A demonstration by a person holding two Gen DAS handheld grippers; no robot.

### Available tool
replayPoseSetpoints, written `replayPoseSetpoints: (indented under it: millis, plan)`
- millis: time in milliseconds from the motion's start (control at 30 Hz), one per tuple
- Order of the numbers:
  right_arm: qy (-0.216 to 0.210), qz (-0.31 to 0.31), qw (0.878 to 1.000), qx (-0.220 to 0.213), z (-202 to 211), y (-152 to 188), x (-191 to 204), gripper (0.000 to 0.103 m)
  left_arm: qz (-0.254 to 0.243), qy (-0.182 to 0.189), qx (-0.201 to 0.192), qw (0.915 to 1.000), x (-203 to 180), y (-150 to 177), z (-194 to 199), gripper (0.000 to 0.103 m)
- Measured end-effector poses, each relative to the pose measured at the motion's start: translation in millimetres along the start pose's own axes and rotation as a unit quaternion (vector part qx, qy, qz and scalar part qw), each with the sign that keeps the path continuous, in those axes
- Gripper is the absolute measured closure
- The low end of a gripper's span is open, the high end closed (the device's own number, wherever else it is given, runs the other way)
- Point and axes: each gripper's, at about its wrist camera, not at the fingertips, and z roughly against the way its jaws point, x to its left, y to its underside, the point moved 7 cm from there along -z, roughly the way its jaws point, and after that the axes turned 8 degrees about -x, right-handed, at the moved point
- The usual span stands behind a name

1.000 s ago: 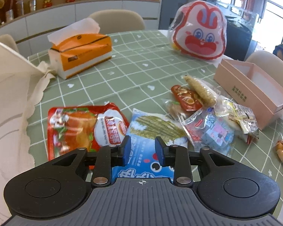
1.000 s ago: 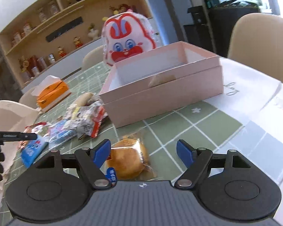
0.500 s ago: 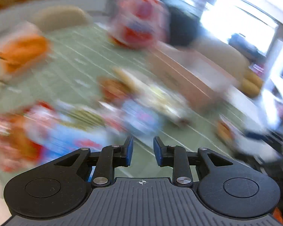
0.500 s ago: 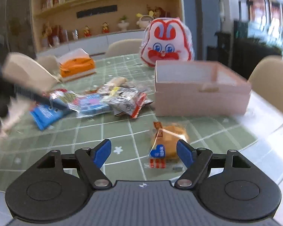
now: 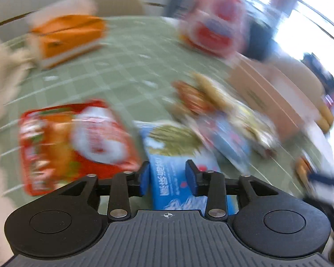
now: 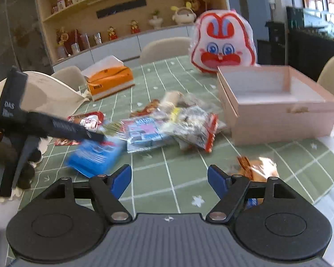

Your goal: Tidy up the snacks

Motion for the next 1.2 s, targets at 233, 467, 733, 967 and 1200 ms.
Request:
replayPoseSetpoints:
  millis: [233,467,733,967,1200]
  plan:
    - [0.018,0.018,1.0,0.002,-5.9,-1.7,-3.0,0.027,0.065,0.052,-0.06,0.9947,1.1,-23.9,34.8,0.064]
    - [-0.037,-0.004,0.999,0.026,-23.4,-9.3,20.9,0.025,0.175,-0.165,-0.164,0.9566,109.1,-32.6,38.8,0.065]
    - [-0.053,0.019,0.996,0.065,-68.2,-3.7,58.7,0.023,0.186,-0.174,-0.144,0.9562,124.7,-14.7,23.3,0.065]
    - [-0.063,0.04,0.995,0.061,-68.9,-1.6,60.9,0.045,0.196,-0.125,-0.107,0.9667,120.8,-14.6,14.8,0.065]
    - [-0.076,0.086,0.992,0.061,-51.2,0.5,69.0,0.066,0.173,-0.025,-0.077,0.9816,66.7,-25.0,29.6,0.067]
